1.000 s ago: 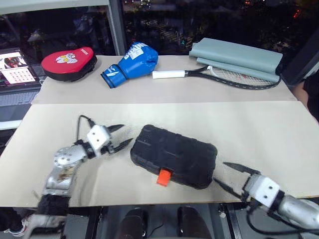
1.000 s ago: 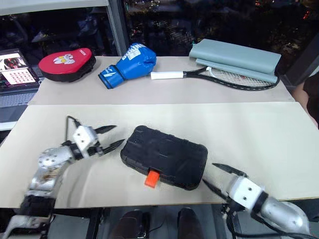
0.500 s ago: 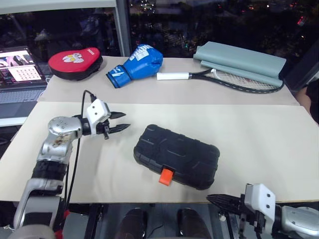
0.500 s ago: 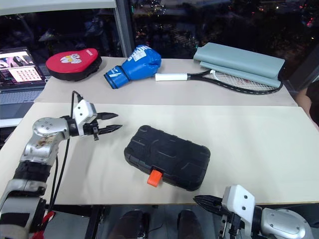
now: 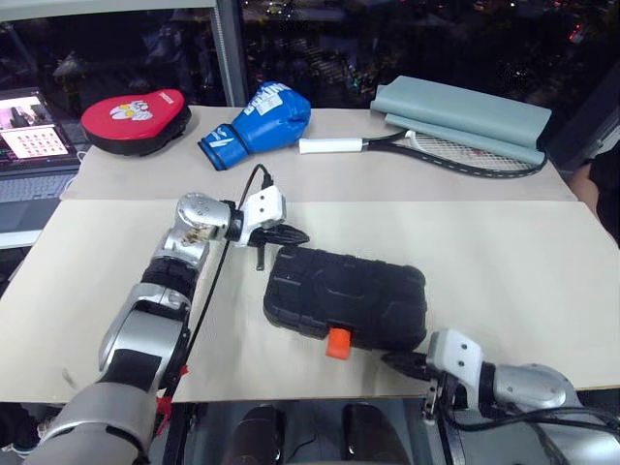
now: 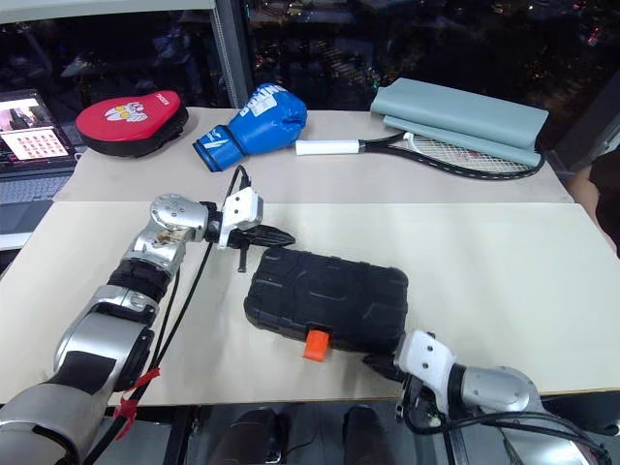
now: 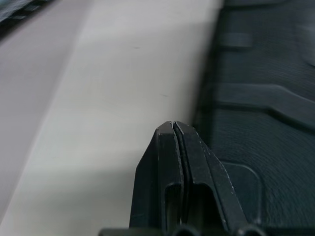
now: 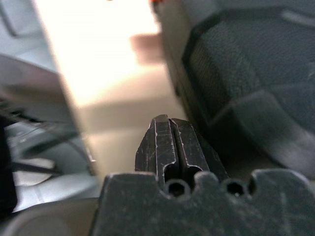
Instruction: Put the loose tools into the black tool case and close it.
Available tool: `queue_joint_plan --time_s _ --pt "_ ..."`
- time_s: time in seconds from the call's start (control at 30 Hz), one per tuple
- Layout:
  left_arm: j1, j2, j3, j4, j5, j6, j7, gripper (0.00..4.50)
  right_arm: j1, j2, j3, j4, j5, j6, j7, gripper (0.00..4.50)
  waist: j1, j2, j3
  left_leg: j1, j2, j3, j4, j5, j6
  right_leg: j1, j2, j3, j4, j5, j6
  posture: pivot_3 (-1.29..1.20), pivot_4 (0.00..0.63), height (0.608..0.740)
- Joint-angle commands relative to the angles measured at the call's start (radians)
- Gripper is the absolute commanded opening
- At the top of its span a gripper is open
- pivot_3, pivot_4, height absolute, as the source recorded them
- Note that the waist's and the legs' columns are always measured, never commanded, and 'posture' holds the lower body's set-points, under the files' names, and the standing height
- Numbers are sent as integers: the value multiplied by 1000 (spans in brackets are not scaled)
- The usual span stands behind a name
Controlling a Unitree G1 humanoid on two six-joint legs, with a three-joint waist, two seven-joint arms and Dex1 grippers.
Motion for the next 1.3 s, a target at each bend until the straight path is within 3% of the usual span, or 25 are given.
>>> queue_joint_plan --time_s 0.03,0.13,0.33,0.53,0.83,0.97,1.07,1.3 --pt "82 88 -103 -86 21 47 -170 102 -78 6 -134 41 37 22 -51 0 -5 1 -1 1 1 0 0 0 0 0 0 0 0 0 0 0 150 736" --pt "133 173 -152 -222 -54 150 -183 102 -110 -2 -163 88 31 26 -49 0 -9 3 -2 4 3 1 -2 -1 -1 1 2 1 1 -1 -2 0 150 736" --pt "174 233 -155 -371 -127 299 -183 102 -87 -6 -182 75 41 47 -24 0 5 6 -2 2 3 -1 -2 -2 -1 -2 2 0 6 -4 -3 0 150 736" --pt "168 196 -135 -340 -73 261 -173 102 -9 -38 -160 53 15 43 28 0 16 6 -2 2 1 0 -1 -2 -1 -1 1 0 6 -4 -2 0 150 736" --pt "185 200 -129 -384 -86 296 -183 102 -128 16 -131 112 -13 61 -46 0 19 6 -2 2 1 -1 0 -2 -1 -1 2 0 5 -4 -2 0 150 736" --pt "106 181 -95 -272 -58 255 -150 102 -132 6 -132 107 -15 64 -39 0 20 6 -2 2 1 -1 0 -2 -1 -1 2 0 6 -4 -2 0 150 736" --pt "-1 149 -82 -249 -138 372 -179 102 -82 -21 -224 38 54 90 1 0 26 4 0 -1 1 -2 2 -2 -1 -2 2 -1 7 -4 -2 0 150 736" --pt "-54 149 -297 -416 -311 388 -183 102 53 -26 -363 -191 249 205 46 0 24 4 -1 -7 0 -3 3 -3 0 -7 1 0 6 -4 -1 0 150 736"
